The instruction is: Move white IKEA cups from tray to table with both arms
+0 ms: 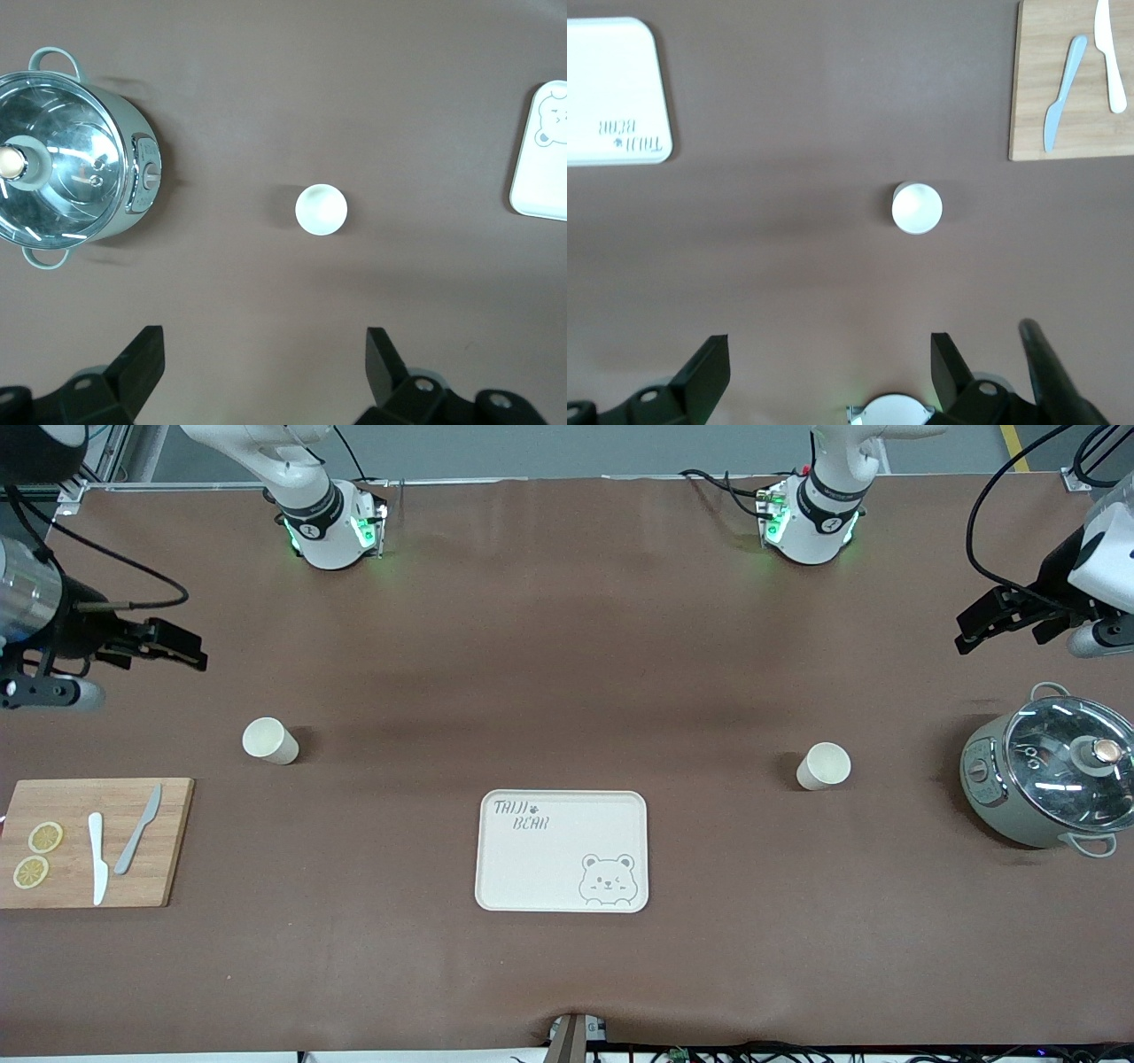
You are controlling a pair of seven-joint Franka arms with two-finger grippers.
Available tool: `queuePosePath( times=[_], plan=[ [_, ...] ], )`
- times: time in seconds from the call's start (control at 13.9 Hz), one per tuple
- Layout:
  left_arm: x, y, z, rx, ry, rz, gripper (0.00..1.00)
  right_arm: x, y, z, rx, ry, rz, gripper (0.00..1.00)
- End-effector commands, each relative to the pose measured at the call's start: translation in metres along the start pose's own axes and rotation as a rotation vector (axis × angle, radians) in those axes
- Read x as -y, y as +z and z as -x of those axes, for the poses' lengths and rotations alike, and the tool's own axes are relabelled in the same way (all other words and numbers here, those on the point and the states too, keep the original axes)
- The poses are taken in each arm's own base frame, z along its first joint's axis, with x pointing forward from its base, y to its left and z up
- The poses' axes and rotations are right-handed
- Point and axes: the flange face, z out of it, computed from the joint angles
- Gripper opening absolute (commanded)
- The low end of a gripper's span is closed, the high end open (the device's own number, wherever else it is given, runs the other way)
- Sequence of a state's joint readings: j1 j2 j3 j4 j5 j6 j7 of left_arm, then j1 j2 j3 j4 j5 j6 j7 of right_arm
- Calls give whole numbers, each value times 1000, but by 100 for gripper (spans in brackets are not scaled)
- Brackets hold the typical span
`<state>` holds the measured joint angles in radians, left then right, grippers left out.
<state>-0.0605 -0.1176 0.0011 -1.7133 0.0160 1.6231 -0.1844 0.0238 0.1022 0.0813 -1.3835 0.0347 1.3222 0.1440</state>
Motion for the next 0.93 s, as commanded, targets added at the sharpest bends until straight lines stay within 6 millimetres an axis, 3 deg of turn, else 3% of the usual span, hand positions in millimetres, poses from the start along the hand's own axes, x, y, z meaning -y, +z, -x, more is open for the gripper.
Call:
queuePosePath(
  times=[0.0,0.22,0.29,0.43,0.5,0.72,0.86],
  plan=[
    [-7,-5,3,20,6,8,100,-5,1,27,12,4,31,100],
    [-11,-9,4,15,28,7,100,-45,11,30,-2,-73,7,100],
    [-12,-8,5,22,28,4,100,-43,9,28,-10,-81,5,100],
    [-23,-15,10,35,40,1,100,-33,-17,32,-65,-101,23,100],
    [-26,-20,6,29,50,6,100,-40,-27,32,-85,-84,16,100],
    [-43,-19,-1,32,81,-6,100,-43,-24,27,-87,-79,16,100],
    [-43,-23,-7,16,83,-27,100,-49,-22,26,-82,-69,18,100]
  ],
)
